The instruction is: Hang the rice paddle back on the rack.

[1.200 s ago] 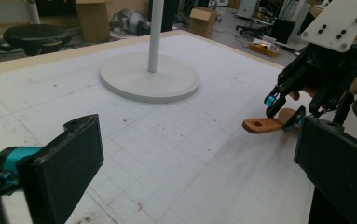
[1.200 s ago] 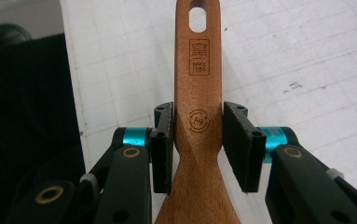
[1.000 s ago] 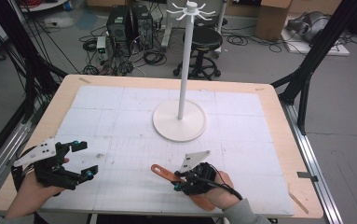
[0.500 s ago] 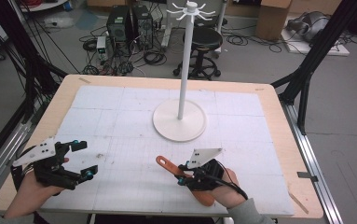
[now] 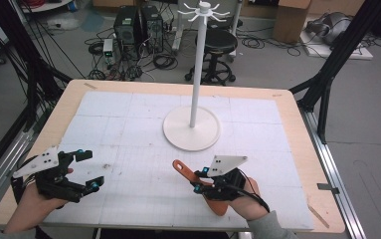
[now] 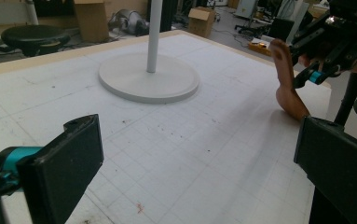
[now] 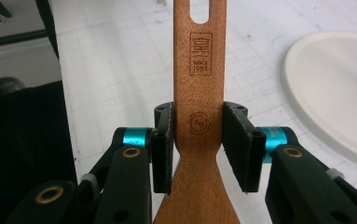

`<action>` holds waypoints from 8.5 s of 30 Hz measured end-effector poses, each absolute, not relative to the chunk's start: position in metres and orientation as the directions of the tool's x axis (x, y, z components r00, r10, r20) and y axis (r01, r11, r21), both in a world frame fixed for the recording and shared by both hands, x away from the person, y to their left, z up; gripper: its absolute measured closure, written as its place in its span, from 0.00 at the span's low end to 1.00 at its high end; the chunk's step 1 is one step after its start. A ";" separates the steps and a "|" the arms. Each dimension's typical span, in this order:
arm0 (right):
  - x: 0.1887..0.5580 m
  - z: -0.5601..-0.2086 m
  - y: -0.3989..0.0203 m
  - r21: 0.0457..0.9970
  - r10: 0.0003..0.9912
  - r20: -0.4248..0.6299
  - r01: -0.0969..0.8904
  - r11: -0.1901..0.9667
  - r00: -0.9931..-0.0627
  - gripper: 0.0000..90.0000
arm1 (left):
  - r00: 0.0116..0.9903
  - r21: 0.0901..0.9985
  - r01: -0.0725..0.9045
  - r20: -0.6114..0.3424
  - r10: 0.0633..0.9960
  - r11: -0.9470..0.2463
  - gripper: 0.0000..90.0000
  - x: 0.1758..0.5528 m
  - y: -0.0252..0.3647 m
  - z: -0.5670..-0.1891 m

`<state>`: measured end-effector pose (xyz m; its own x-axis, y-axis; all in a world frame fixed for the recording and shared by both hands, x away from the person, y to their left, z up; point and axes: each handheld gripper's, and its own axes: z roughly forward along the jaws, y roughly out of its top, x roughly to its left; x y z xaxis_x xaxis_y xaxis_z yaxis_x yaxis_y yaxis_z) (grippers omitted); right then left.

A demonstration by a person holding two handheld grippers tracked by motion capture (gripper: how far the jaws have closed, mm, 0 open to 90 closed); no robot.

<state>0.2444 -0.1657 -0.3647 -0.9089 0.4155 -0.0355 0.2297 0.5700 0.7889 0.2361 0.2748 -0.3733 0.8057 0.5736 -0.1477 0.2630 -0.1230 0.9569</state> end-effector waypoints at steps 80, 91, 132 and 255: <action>0.296 -0.285 -0.268 0.972 0.396 0.068 0.150 0.180 -0.916 0.71 | 0.810 0.969 0.246 -0.187 0.557 -0.033 0.02 0.229 0.289 -0.374; 0.314 -0.266 -0.266 0.966 0.405 0.028 0.130 0.225 -0.914 0.71 | 0.807 0.967 0.251 -0.189 0.559 -0.035 0.02 0.230 0.290 -0.376; 0.401 -0.205 -0.253 0.959 0.479 0.007 0.142 0.246 -0.878 0.71 | 0.798 0.960 0.278 -0.214 0.563 -0.029 0.02 0.234 0.302 -0.384; 0.408 -0.198 -0.234 0.971 0.552 -0.009 0.125 0.205 -0.834 0.00 | 0.771 0.952 0.304 -0.263 0.580 0.027 0.02 0.244 0.317 -0.393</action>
